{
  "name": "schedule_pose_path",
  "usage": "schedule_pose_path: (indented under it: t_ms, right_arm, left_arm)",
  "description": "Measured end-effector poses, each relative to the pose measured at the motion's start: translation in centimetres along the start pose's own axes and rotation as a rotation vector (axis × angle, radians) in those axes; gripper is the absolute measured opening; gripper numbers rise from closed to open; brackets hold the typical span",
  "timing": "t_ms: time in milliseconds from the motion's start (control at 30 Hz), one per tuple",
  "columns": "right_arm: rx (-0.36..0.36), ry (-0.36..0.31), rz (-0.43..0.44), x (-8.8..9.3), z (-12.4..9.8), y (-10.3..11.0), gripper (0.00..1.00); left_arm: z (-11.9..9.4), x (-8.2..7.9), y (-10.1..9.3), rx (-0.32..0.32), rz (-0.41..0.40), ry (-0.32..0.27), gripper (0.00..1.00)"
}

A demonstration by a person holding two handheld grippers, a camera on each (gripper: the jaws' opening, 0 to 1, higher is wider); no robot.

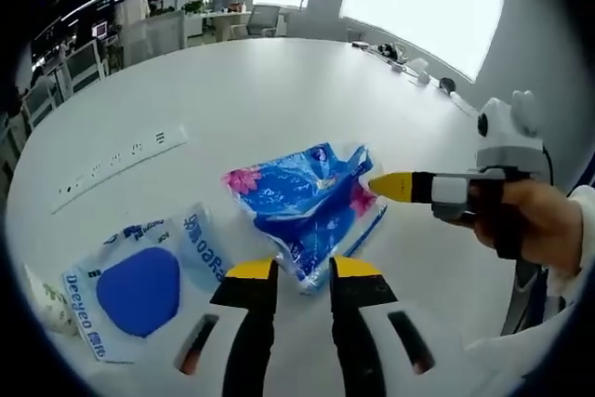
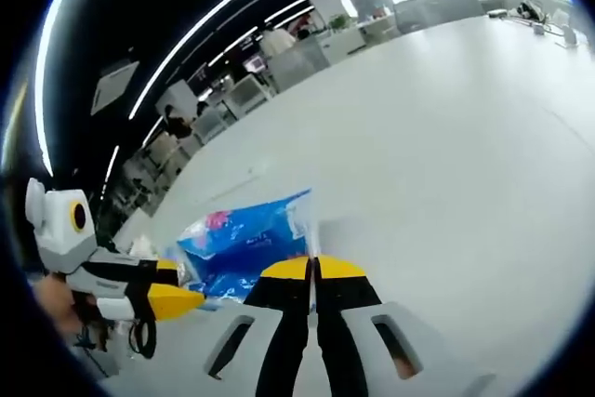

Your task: Arrange the tabletop items into an orderly group along one side of the table until the central work area is clear of visible clutter.

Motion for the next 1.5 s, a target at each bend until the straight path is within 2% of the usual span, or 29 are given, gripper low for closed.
schedule_pose_path:
  t_ms: [167,300,633,800,1100,1333,1500]
  right_arm:
    - [0.006,0.016,0.024,0.5,1.2,-0.5,0.0]
    - [0.0,0.022,0.011,0.7,1.7,-0.4,0.0]
    - [-0.014,0.028,0.006,1.1,2.4,-0.4,0.0]
    - [-0.032,0.032,0.011,1.2,2.3,-0.1,0.0]
    - [-0.041,0.028,-0.028,1.3,2.3,-0.1,0.0]
    - [-0.045,0.027,-0.101,1.6,2.3,-0.1,0.0]
    - [-0.033,0.051,-0.119,2.2,2.0,-0.3,0.11]
  left_arm:
    - [0.9,-0.1,0.9,-0.019,-0.045,-0.001,0.25]
    - [1.0,-0.2,0.8,-0.023,-0.074,-0.005,0.27]
    - [1.0,0.1,0.8,-0.064,-0.065,0.01,0.31]
    - [0.5,0.4,0.5,-0.079,0.01,0.041,0.32]
    - [-1.4,0.4,-1.0,-0.09,0.095,0.048,0.31]
    - [-4.1,0.7,-1.8,-0.088,0.107,-0.004,0.31]
    - [-7.1,1.8,-1.4,-0.127,0.084,-0.059,0.32]
Point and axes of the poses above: the point that each gripper's makers call its tool centre point, and the gripper's own axes: z roughly forward along the fingers, y roughly to its left, x roughly out of its underside, the point moved 1 cm from there along -z, roughly backward along the fingers, and after that the axes turned 12 degrees about x, right-handed, at the moved point
